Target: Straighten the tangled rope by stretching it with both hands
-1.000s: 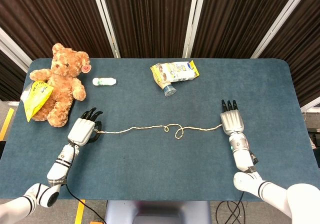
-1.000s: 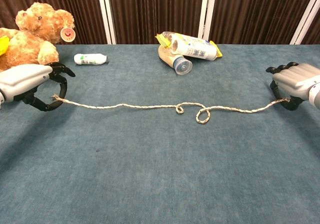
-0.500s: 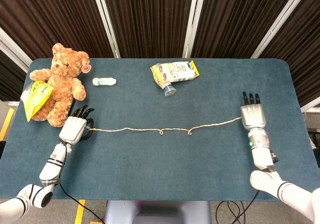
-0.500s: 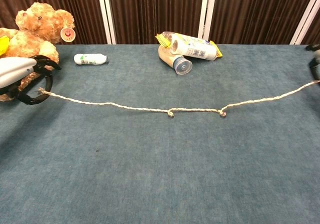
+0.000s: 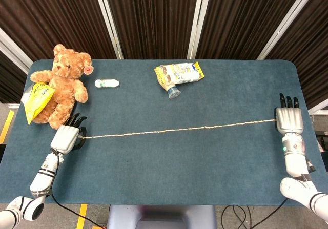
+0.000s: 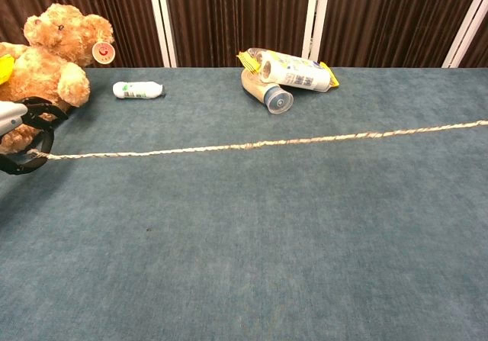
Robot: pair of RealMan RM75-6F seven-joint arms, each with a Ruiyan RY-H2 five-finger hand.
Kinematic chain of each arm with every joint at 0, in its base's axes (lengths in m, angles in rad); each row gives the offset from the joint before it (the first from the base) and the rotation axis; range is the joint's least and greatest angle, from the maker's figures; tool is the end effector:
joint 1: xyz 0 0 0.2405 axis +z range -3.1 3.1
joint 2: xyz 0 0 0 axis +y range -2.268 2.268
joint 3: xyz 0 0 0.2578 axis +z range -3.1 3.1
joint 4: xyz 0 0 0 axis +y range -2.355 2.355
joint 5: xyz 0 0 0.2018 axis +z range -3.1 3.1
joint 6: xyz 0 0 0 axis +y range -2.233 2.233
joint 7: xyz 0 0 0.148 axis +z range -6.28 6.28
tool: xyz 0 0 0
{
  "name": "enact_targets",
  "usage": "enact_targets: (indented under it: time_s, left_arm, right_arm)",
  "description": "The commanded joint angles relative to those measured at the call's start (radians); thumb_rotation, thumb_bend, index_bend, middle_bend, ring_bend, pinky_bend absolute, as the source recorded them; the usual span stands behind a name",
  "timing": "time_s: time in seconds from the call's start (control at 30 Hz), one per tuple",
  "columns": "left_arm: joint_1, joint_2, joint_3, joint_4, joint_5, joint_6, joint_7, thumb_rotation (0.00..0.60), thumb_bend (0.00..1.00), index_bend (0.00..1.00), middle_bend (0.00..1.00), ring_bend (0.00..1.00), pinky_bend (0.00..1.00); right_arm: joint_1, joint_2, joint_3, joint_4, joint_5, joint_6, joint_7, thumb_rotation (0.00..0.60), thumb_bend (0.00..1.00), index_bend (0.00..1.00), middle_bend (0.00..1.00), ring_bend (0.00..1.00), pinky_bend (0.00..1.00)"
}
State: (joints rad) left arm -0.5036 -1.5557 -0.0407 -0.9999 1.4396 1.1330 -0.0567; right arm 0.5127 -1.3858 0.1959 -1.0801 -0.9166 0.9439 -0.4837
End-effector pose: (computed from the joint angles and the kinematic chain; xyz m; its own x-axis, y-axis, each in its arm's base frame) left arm -0.2984 0.3259 0.0393 0.5394 0.1349 0.8312 0.8290 -0.2578 -0.4962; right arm -0.3573 -0.3574 0.1307 0.7231 -0.2397 0.6478 -0.6234 0.1774 0.7615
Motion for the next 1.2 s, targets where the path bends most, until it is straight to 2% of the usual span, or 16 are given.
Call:
enact_targets:
  time_s: [0.03,0.63,0.9,1.2]
  left_arm:
    - [0.003,-0.003,0.002,0.006,-0.001,-0.005,-0.004,0.600,0.42,0.65,0.14,0.03,0.16]
    - [0.004,-0.077,0.021,0.099,0.012,-0.051,-0.018,0.600,0.42,0.64,0.14,0.03,0.16]
    - [0.006,-0.092,0.025,0.141,0.012,-0.068,-0.030,0.600,0.42,0.64,0.15,0.03,0.16]
    - [0.007,-0.118,0.035,0.177,0.021,-0.083,-0.044,0.600,0.42,0.64,0.15,0.04,0.15]
  right_arm:
    - [-0.011,-0.001,-0.008,0.035,0.002,-0.021,0.023,0.600,0.59,0.73,0.02,0.00,0.00]
    - [-0.032,-0.088,-0.049,0.235,-0.047,-0.114,0.120,0.600,0.59,0.73,0.02,0.00,0.00]
    - [-0.035,-0.137,-0.059,0.306,-0.077,-0.140,0.144,0.600,0.59,0.69,0.02,0.00,0.00]
    - [-0.039,-0.170,-0.060,0.336,-0.109,-0.134,0.148,0.600,0.59,0.67,0.02,0.00,0.00]
